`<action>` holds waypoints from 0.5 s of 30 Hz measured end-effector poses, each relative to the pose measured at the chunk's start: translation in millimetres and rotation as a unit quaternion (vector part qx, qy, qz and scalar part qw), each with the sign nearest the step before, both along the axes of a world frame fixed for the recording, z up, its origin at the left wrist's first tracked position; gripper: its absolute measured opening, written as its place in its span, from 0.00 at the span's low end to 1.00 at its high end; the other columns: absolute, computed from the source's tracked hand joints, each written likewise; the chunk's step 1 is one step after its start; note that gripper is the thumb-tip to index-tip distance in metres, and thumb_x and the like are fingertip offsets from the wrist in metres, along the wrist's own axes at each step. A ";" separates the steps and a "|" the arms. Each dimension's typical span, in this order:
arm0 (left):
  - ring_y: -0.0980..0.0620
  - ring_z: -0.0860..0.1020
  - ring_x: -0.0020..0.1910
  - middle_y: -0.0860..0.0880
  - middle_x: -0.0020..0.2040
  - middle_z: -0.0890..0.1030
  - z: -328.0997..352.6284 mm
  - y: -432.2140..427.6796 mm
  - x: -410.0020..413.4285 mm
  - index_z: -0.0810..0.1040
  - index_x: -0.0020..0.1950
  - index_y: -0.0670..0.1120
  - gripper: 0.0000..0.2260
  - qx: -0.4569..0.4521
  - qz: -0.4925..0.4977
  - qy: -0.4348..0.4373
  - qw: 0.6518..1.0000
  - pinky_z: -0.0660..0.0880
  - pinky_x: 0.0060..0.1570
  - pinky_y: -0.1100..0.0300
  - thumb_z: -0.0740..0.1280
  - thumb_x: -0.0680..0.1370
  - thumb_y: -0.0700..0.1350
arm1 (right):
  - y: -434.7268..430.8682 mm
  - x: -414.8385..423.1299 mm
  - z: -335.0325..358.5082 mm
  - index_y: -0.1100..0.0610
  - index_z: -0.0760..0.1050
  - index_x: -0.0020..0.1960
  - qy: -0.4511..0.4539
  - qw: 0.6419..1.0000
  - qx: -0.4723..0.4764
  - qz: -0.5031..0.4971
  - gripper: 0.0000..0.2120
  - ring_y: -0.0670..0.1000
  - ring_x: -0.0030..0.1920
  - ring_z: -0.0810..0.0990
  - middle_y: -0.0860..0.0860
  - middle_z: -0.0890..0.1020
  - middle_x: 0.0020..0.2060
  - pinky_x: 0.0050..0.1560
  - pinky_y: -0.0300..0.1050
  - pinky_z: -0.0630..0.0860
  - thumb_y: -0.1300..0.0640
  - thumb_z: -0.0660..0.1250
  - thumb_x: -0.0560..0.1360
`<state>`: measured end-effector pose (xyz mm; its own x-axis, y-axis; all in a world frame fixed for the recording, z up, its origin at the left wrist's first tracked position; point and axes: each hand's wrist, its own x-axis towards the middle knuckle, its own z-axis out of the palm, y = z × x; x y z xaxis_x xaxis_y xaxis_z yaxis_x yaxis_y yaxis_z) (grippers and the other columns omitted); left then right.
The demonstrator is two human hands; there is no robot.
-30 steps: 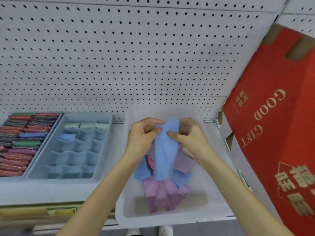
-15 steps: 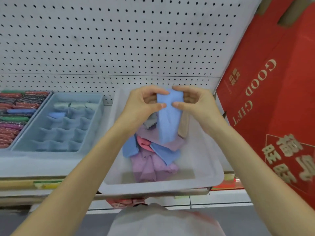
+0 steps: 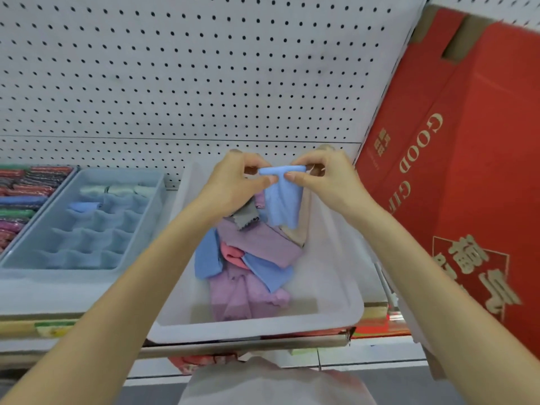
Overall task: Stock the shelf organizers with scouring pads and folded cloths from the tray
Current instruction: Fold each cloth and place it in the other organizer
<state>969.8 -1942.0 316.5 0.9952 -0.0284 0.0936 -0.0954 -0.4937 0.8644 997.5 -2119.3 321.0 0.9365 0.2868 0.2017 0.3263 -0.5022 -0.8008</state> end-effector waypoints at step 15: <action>0.48 0.83 0.51 0.45 0.55 0.83 -19.6 -2.1 -26.4 0.74 0.63 0.45 0.12 -0.251 -0.032 0.148 0.956 0.81 0.46 0.55 0.64 0.79 0.41 | 20.6 -10.7 -12.1 0.58 0.76 0.56 0.274 0.935 0.224 0.012 0.12 0.51 0.47 0.82 0.54 0.83 0.48 0.48 0.49 0.79 0.52 0.65 0.77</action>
